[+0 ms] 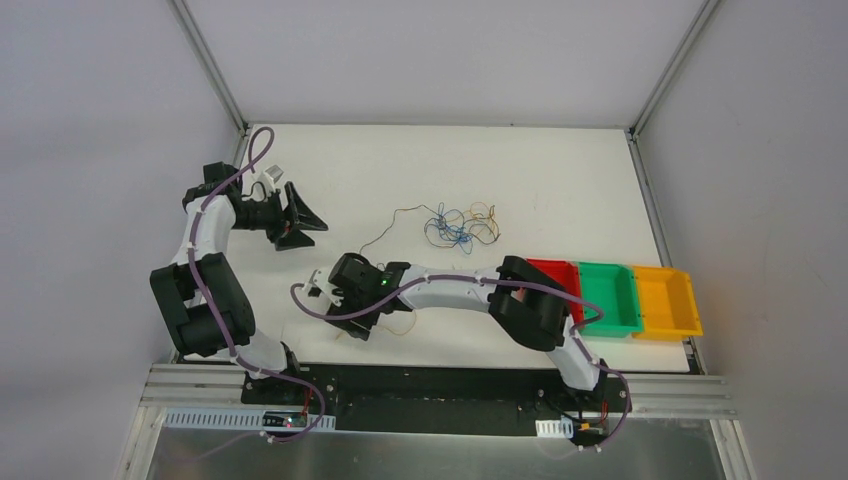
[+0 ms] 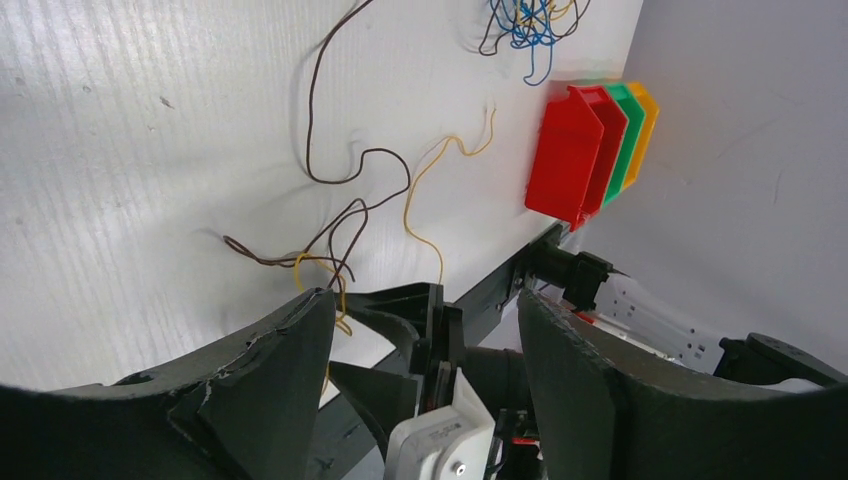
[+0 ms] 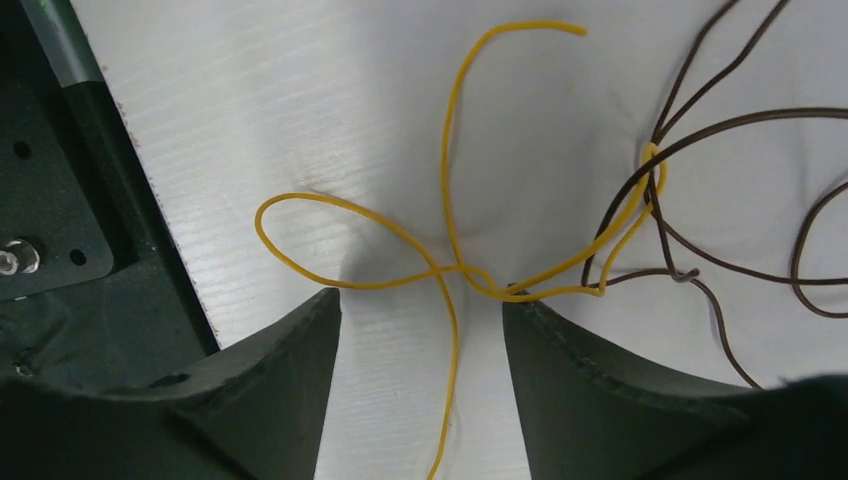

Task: Untangle the cables

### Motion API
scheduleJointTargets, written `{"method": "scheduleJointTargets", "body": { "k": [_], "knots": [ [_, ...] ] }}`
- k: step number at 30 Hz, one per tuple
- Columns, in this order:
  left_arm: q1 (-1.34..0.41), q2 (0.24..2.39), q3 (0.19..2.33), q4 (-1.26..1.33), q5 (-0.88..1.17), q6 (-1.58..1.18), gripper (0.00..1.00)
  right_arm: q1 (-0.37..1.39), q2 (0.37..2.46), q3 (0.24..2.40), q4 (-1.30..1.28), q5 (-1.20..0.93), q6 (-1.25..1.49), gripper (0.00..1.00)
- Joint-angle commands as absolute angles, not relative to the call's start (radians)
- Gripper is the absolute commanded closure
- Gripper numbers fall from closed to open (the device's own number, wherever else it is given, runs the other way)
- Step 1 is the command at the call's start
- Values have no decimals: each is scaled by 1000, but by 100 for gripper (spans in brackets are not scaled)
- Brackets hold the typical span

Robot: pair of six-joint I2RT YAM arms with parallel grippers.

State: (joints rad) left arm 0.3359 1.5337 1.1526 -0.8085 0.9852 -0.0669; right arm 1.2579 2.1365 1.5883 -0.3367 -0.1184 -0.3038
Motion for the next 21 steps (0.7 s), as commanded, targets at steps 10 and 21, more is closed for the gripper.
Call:
{"method": "scheduleJointTargets", "body": {
  "k": [10,21],
  "knots": [
    [361,1537,1158,-782,999,-112,32,1285,2112,1495,-357,19,-470,100],
    [282,1446,1125,-779,1027,-63,31,1084,1780,1540,-498,-259,-394,100]
  ]
}}
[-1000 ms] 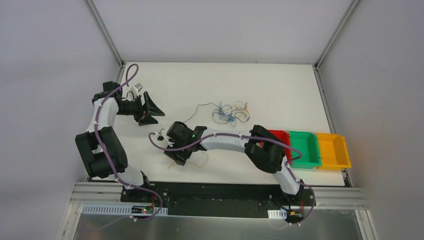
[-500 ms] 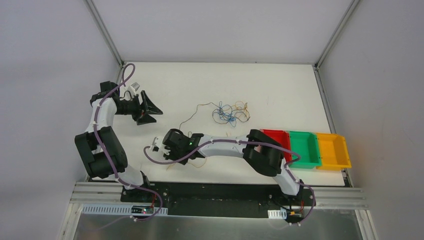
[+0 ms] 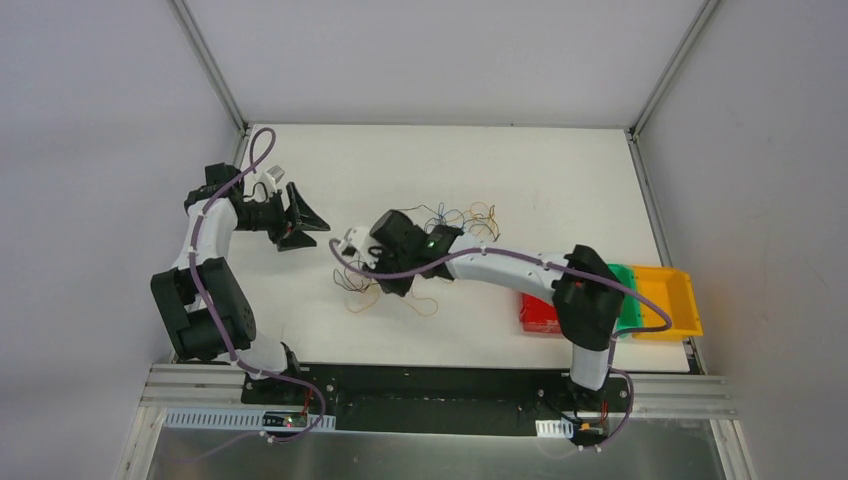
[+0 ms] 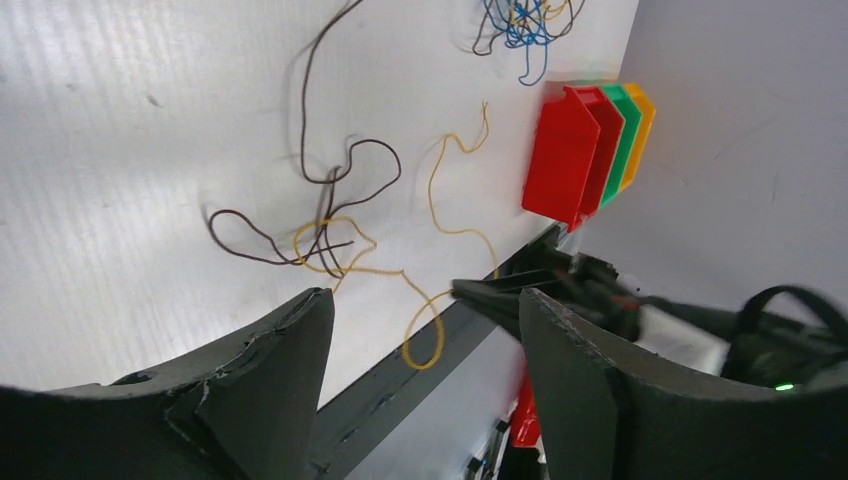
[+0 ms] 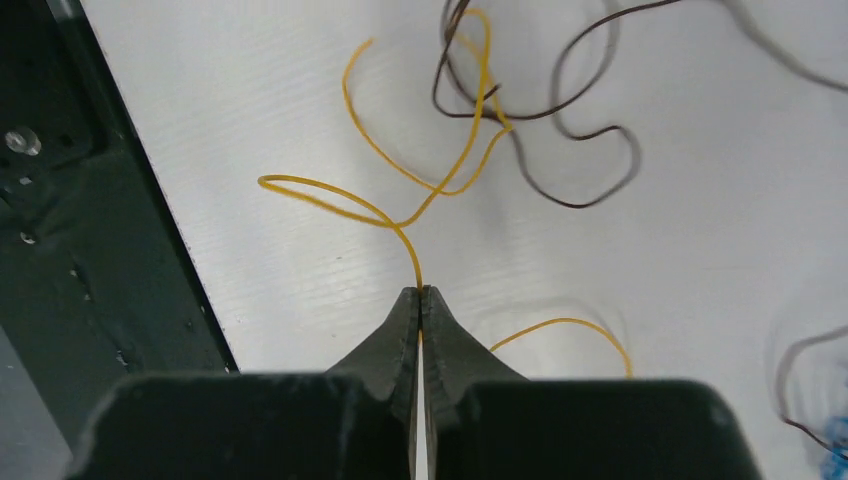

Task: Untangle the cables

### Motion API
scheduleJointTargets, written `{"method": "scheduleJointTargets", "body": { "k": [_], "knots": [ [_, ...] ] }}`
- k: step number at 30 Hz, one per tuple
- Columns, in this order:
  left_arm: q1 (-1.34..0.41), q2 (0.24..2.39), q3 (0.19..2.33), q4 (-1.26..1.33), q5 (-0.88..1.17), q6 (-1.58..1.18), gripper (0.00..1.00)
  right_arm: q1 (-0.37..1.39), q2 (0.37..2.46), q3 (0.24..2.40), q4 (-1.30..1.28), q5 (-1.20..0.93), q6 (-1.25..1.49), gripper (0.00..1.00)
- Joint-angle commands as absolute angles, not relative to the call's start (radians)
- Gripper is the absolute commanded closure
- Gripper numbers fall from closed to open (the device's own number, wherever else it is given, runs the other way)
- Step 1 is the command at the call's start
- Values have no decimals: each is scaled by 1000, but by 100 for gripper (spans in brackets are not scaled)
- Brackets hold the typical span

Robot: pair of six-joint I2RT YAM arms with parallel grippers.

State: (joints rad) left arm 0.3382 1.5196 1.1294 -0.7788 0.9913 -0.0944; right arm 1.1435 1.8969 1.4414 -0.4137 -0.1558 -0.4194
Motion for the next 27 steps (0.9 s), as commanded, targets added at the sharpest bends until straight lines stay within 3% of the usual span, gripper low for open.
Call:
{"method": "scheduleJointTargets", "body": {
  "k": [1,16,24,27],
  "knots": [
    [260,1436,1126,-778,1023,-57,31,1066,1774,1563,-521,-280,-387,100],
    [128,1231,1113,-551,1315,10,29,856,1707,1712,-676,-450,-350,100],
    [-19,1151,1022,-391,1217,-12,31,844,1720,1759,-675,-542,-282,100],
    [-71,1159,1016,-332,1175,-65,37,844,1717,1761,-666,-561,-260,100]
  ]
}}
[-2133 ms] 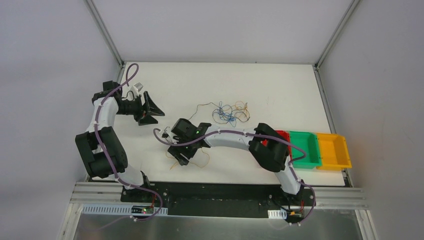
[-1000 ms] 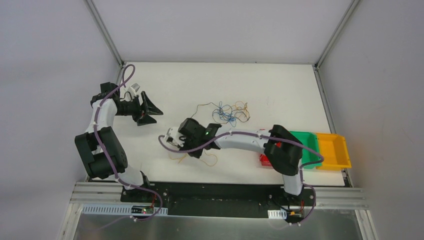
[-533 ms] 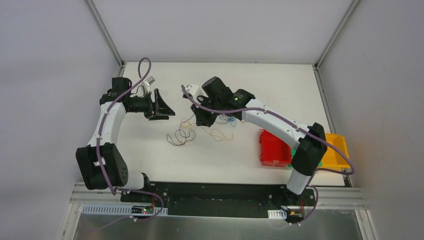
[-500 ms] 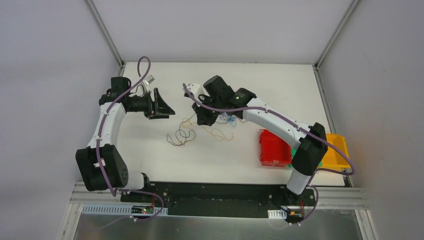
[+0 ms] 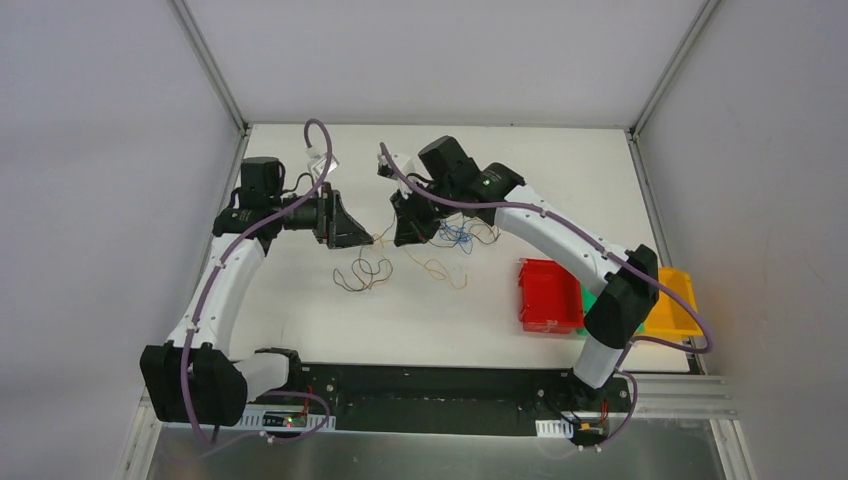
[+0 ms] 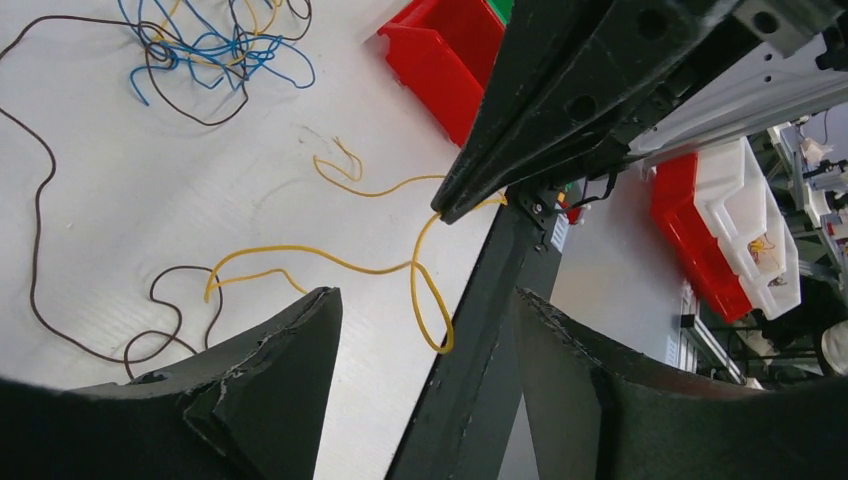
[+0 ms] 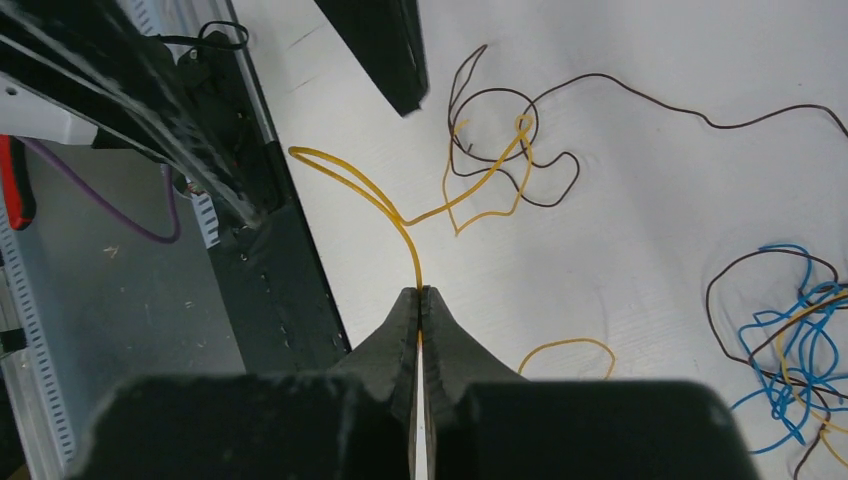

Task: Untangle the cables

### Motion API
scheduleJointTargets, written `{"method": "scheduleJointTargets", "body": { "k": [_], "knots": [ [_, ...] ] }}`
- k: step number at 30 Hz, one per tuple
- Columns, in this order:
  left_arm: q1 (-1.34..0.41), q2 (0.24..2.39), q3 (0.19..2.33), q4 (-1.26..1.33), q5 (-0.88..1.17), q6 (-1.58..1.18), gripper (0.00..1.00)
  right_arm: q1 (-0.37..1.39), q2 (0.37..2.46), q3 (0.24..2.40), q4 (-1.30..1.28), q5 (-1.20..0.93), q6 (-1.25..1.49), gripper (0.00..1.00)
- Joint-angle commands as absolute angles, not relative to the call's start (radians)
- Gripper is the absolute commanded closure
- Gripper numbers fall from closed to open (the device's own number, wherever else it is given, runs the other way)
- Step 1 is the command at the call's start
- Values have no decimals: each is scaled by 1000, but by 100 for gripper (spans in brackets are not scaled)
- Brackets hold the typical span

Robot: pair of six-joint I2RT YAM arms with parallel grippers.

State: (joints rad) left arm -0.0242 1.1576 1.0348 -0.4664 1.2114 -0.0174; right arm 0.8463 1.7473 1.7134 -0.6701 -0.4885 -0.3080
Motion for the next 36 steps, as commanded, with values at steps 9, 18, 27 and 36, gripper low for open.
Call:
{"method": "scheduleJointTargets", "body": {
  "k": [9,18,27,36],
  "knots": [
    [-129,1123,1045,-265,1135,-188,100,811,1689,1721,-626,-617,-220,100],
    [-142,1127,1213,-188,1188,-379,100,786,1539,1604,-338,-720,-239,6],
    [-169,1153,1324,-98,1183,-530,100,884,1495,1490,-63,-536,-371,5],
    [-172,1171,1385,-50,1183,-632,100,885,1467,1423,78,-318,-447,15]
  ]
}}
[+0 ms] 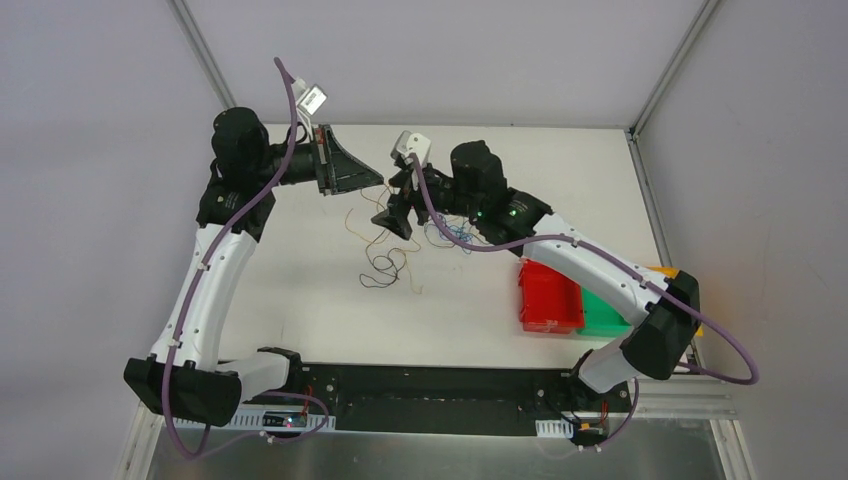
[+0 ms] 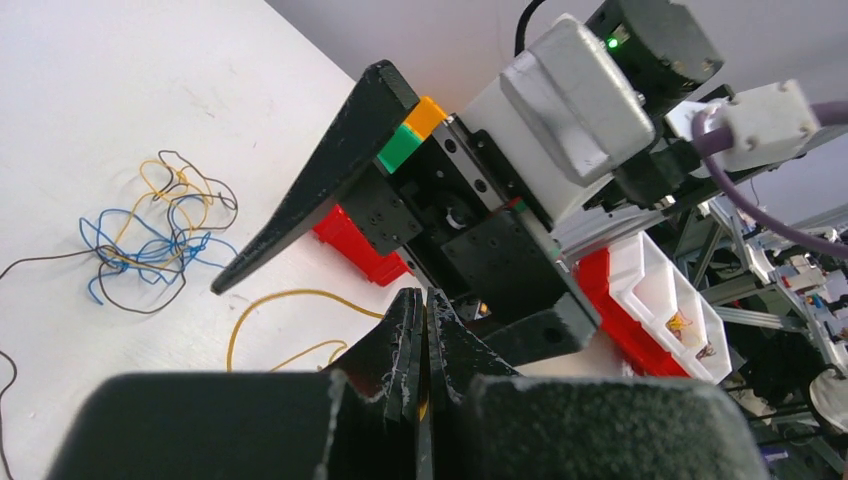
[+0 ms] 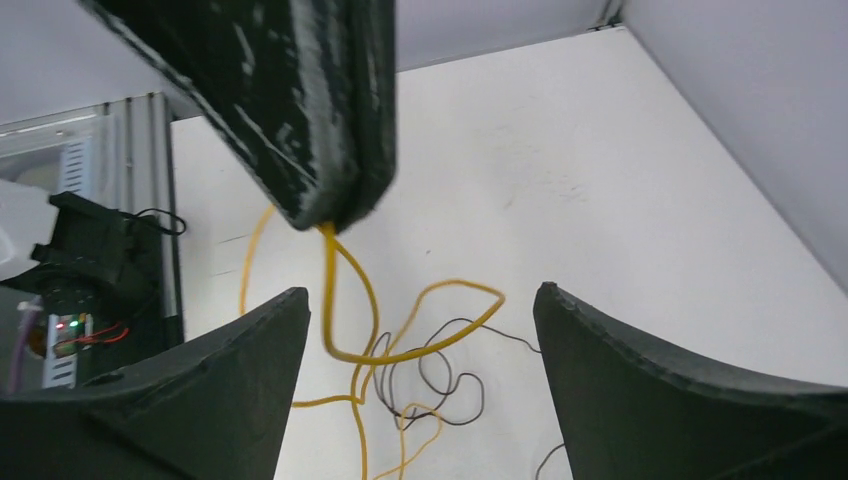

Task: Untangle the cables

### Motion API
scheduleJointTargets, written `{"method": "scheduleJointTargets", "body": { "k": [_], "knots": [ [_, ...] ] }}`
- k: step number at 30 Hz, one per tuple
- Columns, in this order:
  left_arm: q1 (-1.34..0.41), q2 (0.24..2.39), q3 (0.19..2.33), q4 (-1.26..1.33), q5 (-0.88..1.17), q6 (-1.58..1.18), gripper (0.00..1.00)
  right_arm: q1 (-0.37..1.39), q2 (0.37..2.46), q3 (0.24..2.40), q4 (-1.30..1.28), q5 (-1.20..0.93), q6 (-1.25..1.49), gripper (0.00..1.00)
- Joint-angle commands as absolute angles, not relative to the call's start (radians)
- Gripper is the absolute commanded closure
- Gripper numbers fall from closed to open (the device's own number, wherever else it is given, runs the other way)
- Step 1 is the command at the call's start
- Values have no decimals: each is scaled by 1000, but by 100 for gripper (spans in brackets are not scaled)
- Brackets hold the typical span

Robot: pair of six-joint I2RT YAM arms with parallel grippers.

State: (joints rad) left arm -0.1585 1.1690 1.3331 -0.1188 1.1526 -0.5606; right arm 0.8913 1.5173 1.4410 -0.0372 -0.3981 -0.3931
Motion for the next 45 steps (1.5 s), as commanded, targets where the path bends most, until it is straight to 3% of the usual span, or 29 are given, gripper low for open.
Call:
{"method": "scheduleJointTargets", "body": {
  "k": [1,10,15,18,22,31,38,45],
  "knots": [
    [-172,1173,1386,-48,1183,-637,100,882,1450,1407,78,-330,-449,15],
    [-174,1182,1374,57,1192,-729,100,825,1454,1423,42,-330,-344,4],
    [-175,1182,1370,77,1197,-759,100,819,1471,1450,65,-381,-353,3],
    [-175,1183,1371,86,1192,-769,100,817,1479,1509,-58,-453,-358,3],
    [-175,1178,1368,86,1174,-774,100,817,1396,1422,-68,-517,-381,1],
    [-179,1171,1336,113,1181,-807,100,818,1419,1445,-8,-300,-398,1],
    [-181,1175,1335,114,1176,-833,100,816,1313,1338,27,-438,-508,1],
    [-184,1176,1317,113,1154,-859,100,816,1233,1289,39,-368,-563,1]
  ]
}}
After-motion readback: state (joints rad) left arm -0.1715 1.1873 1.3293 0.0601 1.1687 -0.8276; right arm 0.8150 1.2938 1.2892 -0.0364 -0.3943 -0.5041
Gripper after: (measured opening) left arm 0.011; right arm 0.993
